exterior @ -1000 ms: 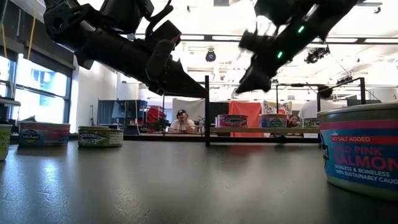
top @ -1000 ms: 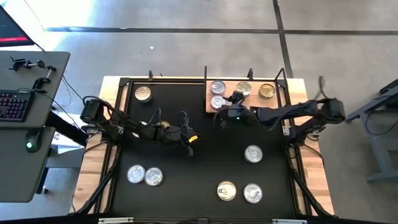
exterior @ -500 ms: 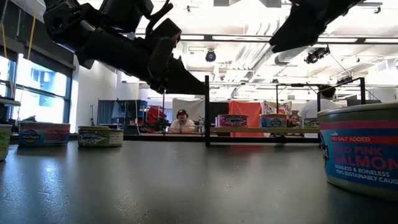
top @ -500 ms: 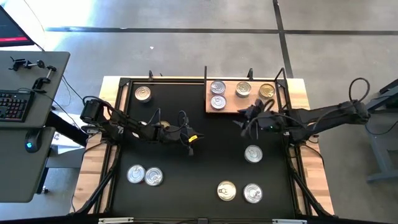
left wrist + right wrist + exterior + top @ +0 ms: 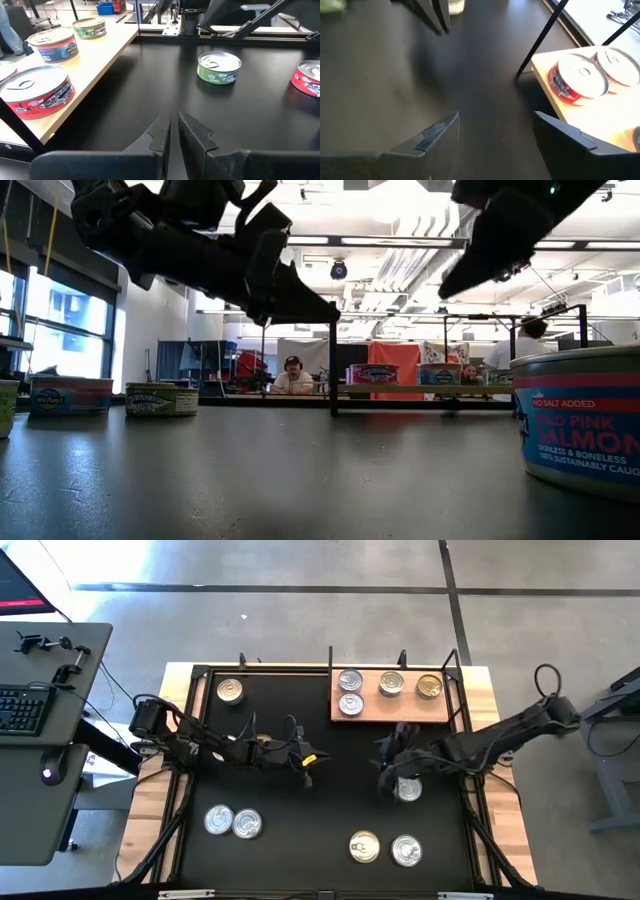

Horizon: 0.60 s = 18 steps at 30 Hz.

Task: Stack canned seafood by type on shelf
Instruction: Put the blue-pink tuna can on the shelf

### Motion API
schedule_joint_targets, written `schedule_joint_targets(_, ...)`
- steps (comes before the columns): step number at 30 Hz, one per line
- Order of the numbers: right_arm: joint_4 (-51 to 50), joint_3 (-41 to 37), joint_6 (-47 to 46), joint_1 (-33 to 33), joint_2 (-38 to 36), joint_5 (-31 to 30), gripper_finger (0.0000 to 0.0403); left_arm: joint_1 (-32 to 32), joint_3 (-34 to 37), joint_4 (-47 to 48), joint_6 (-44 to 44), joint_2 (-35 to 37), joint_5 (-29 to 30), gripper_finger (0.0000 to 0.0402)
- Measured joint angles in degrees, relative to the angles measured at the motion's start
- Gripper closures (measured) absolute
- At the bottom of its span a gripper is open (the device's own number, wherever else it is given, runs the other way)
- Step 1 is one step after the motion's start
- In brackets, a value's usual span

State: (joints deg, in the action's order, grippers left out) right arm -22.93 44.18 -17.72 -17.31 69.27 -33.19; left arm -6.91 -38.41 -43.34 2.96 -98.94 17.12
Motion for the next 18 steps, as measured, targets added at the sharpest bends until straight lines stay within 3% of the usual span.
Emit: schedule_joint_targets(18,0.1,0.0,-1.3,0.0,5.7,0.4,0.0161,-0.4,0.0,0.0,1.4,0.0,0.1,0.0371)
